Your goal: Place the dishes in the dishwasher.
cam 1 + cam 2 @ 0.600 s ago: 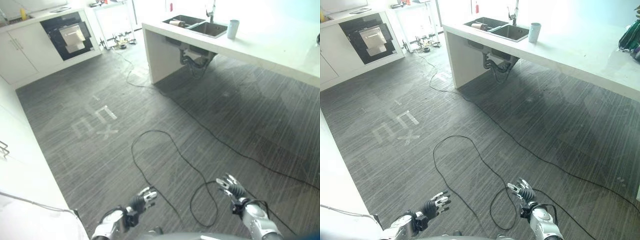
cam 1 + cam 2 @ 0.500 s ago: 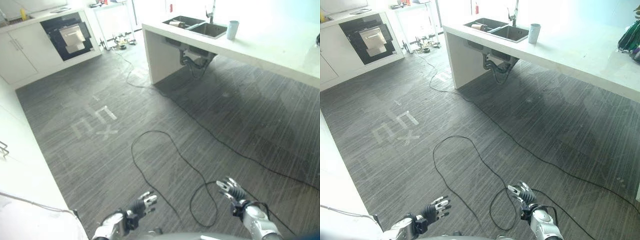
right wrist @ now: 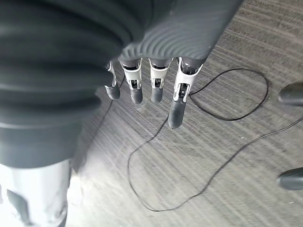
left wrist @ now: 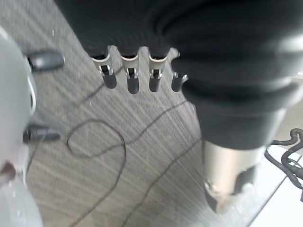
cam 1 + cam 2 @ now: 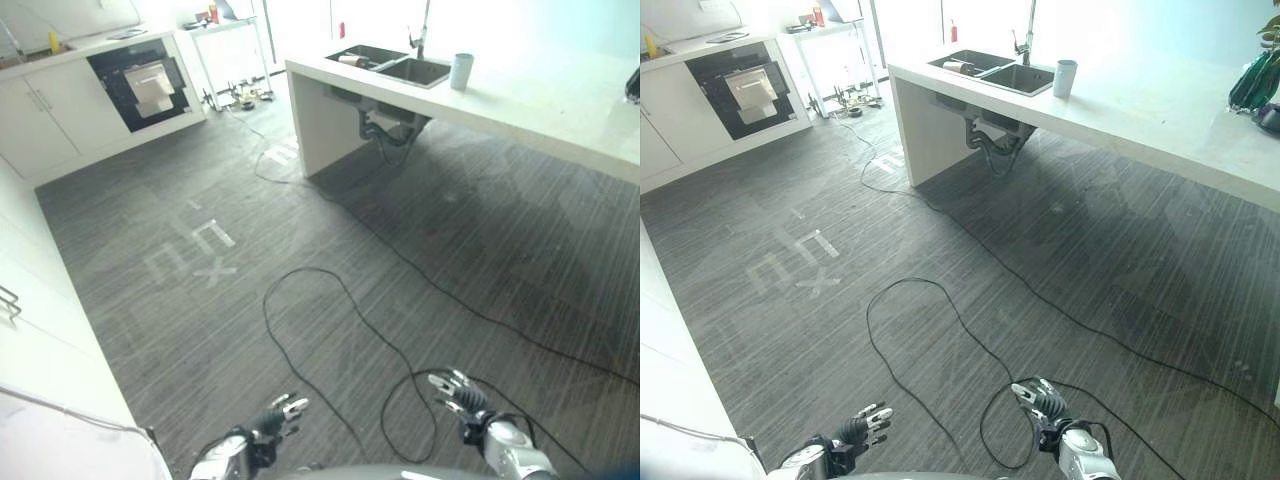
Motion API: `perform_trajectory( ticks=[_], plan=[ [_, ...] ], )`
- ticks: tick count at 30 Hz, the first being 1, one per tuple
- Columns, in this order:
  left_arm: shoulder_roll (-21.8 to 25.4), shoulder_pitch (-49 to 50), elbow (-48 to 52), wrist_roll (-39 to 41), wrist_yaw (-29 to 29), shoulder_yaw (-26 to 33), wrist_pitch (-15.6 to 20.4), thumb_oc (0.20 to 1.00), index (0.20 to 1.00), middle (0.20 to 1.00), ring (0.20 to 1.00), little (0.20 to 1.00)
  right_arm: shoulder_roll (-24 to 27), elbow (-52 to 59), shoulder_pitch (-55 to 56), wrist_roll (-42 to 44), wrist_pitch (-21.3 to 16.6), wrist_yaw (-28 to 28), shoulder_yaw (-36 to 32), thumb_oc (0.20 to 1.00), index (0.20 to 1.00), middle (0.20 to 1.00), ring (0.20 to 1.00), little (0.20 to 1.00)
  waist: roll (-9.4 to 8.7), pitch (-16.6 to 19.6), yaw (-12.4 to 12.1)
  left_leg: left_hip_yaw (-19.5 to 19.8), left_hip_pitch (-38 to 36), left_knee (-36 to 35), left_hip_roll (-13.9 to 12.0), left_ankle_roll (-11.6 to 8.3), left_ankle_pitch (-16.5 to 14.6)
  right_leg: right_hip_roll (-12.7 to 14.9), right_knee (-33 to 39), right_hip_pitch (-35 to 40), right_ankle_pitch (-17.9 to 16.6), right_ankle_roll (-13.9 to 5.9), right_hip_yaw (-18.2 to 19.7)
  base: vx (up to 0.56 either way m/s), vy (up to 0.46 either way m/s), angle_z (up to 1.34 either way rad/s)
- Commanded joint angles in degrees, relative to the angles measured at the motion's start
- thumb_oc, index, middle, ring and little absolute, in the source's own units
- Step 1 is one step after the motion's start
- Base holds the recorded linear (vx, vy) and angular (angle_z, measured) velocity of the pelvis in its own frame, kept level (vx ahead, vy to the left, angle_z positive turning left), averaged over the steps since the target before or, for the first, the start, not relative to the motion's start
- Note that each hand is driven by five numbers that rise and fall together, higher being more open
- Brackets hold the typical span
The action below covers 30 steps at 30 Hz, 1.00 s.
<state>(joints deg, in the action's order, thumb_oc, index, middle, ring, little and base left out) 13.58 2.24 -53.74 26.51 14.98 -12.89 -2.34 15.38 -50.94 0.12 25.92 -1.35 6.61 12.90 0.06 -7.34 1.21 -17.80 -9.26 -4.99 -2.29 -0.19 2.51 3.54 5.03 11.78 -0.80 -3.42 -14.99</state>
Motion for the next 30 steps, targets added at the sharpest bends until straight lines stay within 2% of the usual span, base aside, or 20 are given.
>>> perform_trajectory(
  ticks=[1,4,13,18,23,30],
  plan=[
    [-2.01,-5.32,-4.57,-4.46,-3.54,0.65,2.65,1.000,1.000,1.000,1.000,1.000,-0.32,-4.18,-5.47,-0.10,0.71,1.68,-0.02,1.000,1.000,1.000,1.000,1.000,0.55,-1.73,-0.10,-1.57,-3.75,-0.01,2.36,0.22,-9.13,-0.56,-0.03,0.34,3.61,-2.56,-4.06,0.00,0.000,0.00],
    [-2.21,-5.37,-6.22,-5.94,-5.54,0.54,3.75,1.000,1.000,1.000,1.000,1.000,-0.80,-7.50,-5.53,-0.95,0.31,3.18,0.51,1.000,1.000,1.000,1.000,1.000,0.49,-1.61,-0.54,-1.25,-3.64,-0.01,2.37,0.23,-9.04,-0.54,-0.03,0.29,3.55,-2.59,-4.21,0.00,0.000,0.00],
    [-2.46,-5.42,-5.47,-5.68,-4.83,1.07,3.69,1.000,1.000,1.000,1.000,1.000,-0.85,-7.80,-5.52,-2.74,-0.40,5.00,1.12,1.000,1.000,1.000,1.000,1.000,0.37,-1.63,-0.99,-0.95,-3.83,-0.01,2.72,0.59,-9.21,-0.62,-0.03,0.51,3.62,-2.38,-4.34,-0.02,0.000,0.00],
    [-2.38,-6.10,-4.53,-4.00,-4.34,0.49,5.30,1.000,1.000,1.000,1.000,1.000,-0.40,-7.20,-6.52,0.44,-0.87,4.59,1.33,1.000,1.000,1.000,1.000,1.000,0.35,-1.16,-1.14,-0.51,-4.47,-0.01,2.96,0.73,-9.33,-0.77,-0.03,0.97,3.78,-2.16,-4.10,-0.05,-0.012,0.06],
    [-2.44,-7.92,-0.18,-1.19,-5.05,0.30,5.36,1.000,1.000,1.000,1.000,1.000,-0.15,-4.65,-7.98,1.92,0.35,3.24,1.29,1.000,1.000,1.000,1.000,1.000,0.70,-2.08,-1.01,0.01,-4.74,1.37,2.92,0.91,-9.30,-0.96,-0.87,1.28,3.96,-1.44,-3.14,-0.09,0.015,0.04],
    [-3.11,-8.81,-1.93,0.11,-5.95,0.19,4.66,1.000,1.000,1.000,1.000,1.000,0.03,-5.15,-8.56,2.28,1.93,3.72,1.37,1.000,1.000,1.000,1.000,1.000,0.28,-2.45,-0.93,0.84,-6.12,6.52,2.35,0.66,-10.69,-1.18,-4.55,2.92,5.00,-0.19,-1.95,0.07,-0.001,0.00]
  ],
)
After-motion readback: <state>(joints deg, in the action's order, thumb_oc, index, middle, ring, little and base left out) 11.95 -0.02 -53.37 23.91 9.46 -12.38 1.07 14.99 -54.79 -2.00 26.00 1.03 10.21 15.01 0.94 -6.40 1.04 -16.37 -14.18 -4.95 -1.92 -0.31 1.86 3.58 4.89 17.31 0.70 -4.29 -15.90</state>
